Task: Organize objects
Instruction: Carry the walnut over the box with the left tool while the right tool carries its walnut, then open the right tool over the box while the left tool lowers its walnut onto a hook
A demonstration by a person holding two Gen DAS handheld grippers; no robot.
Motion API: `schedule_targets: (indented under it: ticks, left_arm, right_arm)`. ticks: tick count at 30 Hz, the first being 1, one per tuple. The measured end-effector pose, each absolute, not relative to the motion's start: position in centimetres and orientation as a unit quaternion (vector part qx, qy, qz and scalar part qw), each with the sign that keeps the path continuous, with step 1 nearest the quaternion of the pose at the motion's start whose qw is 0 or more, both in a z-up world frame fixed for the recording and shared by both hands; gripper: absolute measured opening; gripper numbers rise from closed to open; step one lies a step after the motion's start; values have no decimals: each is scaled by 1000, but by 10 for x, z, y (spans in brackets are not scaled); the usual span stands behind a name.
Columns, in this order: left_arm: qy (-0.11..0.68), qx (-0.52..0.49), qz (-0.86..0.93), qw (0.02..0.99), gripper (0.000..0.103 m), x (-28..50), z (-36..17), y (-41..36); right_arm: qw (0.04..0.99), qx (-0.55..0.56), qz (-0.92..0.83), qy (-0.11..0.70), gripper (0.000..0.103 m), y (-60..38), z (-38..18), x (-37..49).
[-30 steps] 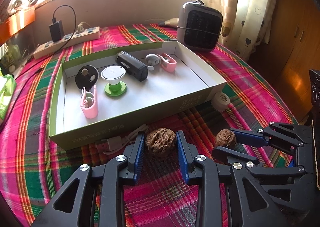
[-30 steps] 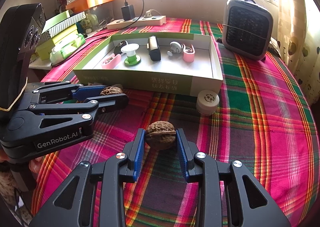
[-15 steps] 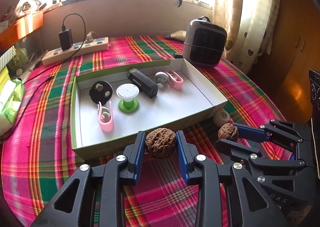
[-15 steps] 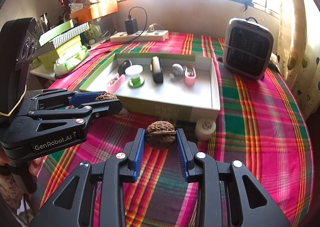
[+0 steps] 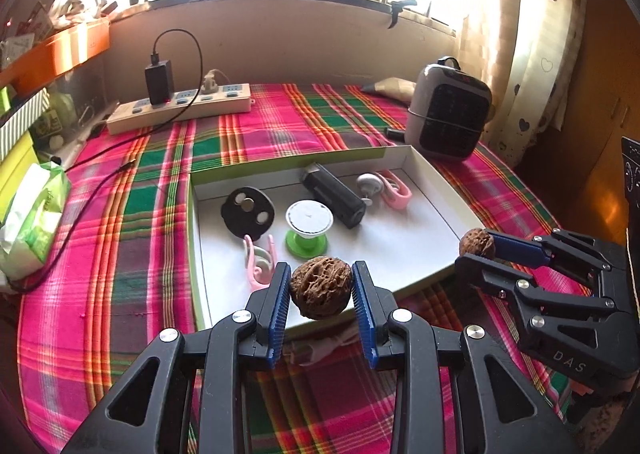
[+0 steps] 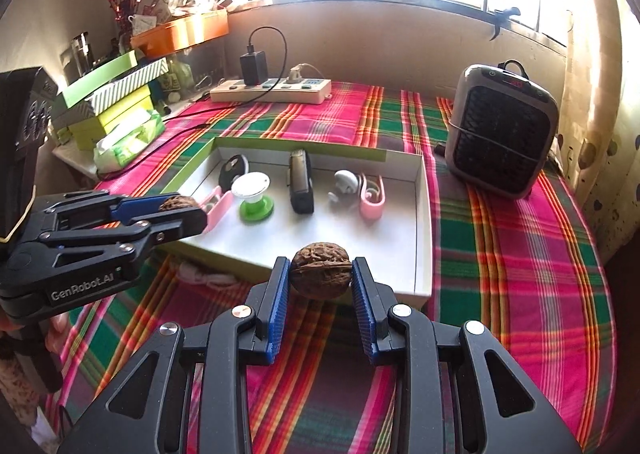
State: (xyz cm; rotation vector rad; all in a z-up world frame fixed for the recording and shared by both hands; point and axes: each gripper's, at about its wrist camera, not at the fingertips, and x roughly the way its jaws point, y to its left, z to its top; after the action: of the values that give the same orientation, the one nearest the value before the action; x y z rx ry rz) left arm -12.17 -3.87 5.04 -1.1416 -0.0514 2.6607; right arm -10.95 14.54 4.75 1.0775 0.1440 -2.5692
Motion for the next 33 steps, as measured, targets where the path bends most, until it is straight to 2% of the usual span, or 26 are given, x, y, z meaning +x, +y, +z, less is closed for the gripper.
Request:
schedule_targets:
  ticks: [33]
  left_arm:
    - [-11,-412,907,85,28,-157,28,-56]
  right_arm:
    - [146,426,-890,69,32,138,15,-183]
